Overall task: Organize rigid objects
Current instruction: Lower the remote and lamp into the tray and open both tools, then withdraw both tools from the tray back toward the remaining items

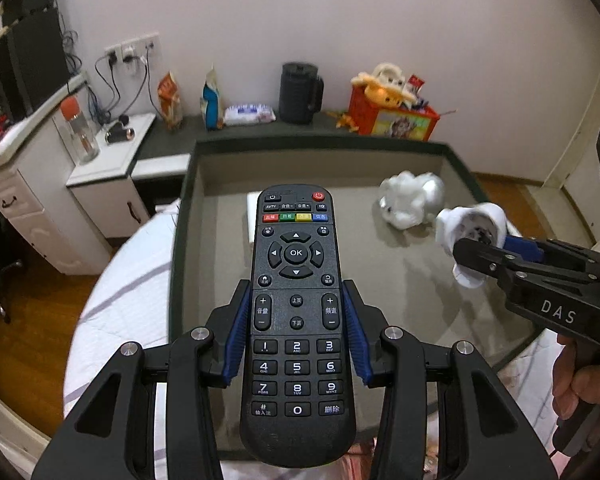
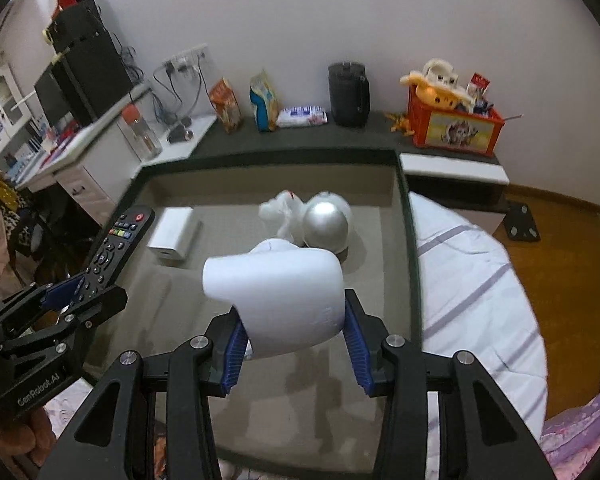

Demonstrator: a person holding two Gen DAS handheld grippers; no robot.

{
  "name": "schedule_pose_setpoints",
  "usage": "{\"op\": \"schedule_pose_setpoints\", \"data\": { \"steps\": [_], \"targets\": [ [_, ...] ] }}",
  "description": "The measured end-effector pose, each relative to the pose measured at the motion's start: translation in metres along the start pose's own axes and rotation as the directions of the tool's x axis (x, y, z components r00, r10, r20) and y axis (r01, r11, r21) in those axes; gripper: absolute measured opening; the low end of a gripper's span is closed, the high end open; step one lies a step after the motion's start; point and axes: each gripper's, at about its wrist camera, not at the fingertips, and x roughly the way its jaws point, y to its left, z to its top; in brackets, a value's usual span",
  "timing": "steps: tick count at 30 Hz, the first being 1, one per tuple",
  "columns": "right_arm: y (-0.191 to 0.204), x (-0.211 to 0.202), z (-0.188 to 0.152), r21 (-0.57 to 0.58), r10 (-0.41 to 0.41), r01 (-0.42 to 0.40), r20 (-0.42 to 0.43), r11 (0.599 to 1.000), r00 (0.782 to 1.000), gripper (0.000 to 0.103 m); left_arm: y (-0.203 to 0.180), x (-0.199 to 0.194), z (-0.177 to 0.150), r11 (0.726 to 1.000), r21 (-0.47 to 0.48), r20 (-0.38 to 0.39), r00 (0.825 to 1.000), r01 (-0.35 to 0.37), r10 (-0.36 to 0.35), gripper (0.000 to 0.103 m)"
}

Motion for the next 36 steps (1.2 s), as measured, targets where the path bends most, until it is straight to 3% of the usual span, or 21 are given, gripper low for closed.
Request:
{"op": "schedule_pose_setpoints", "data": {
  "steps": [11,12,14,15,16,18,19,23,27,36],
  "targets": [
    [0.006,0.012,0.001,-0.040,-0.018,0.017,-0.018,0.999,1.000,0.044,0.002,0.025,-0.005,0.998,0.006,-0.060,0.997,-0.057,0.057,0.046],
    [0.008,0.012,0.001,-0.044,-0.021,0.020,-0.020,0.999,1.000,0.044,0.002,0.025,-0.005,0.998,0.006,-0.066,0.996,-0.063,0.063,0.049],
    [0.009,0.010,0.000,-0.058,-0.041,0.040,-0.017,0.998,0.999,0.045,0.000,0.023,-0.006,0.996,0.018,-0.070,0.994,-0.085,0.086,0.079],
    [0.009,0.009,-0.001,-0.061,-0.046,0.046,-0.012,0.997,0.999,0.052,-0.002,0.019,-0.006,0.997,0.026,-0.058,0.995,-0.075,0.076,0.083],
    [0.009,0.008,0.000,-0.060,-0.047,0.047,-0.009,0.997,0.999,0.066,-0.003,0.014,-0.007,0.996,0.032,-0.050,0.995,-0.082,0.083,0.088],
    [0.011,0.001,-0.003,-0.068,-0.051,0.051,0.003,0.996,0.999,0.079,-0.007,0.005,-0.007,0.993,0.046,-0.031,0.994,-0.108,0.109,0.095],
    [0.011,-0.001,-0.003,-0.074,-0.052,0.053,0.009,0.996,0.999,0.080,-0.009,0.000,-0.007,0.991,0.052,-0.017,0.992,-0.123,0.124,0.099],
    [0.016,-0.015,-0.008,-0.085,-0.060,0.062,0.018,0.994,0.998,0.085,-0.009,-0.021,-0.007,0.990,0.041,0.012,0.991,-0.131,0.131,0.101],
    [0.017,-0.030,-0.012,-0.076,-0.076,0.079,0.034,0.994,0.996,0.103,-0.009,-0.048,-0.011,0.989,0.028,0.058,0.988,-0.144,0.142,0.102],
    [0.023,-0.085,-0.030,-0.026,-0.039,0.042,0.115,0.999,0.993,0.103,-0.009,-0.120,-0.033,0.989,-0.008,0.149,0.978,-0.146,0.145,0.103]
  ]
}}
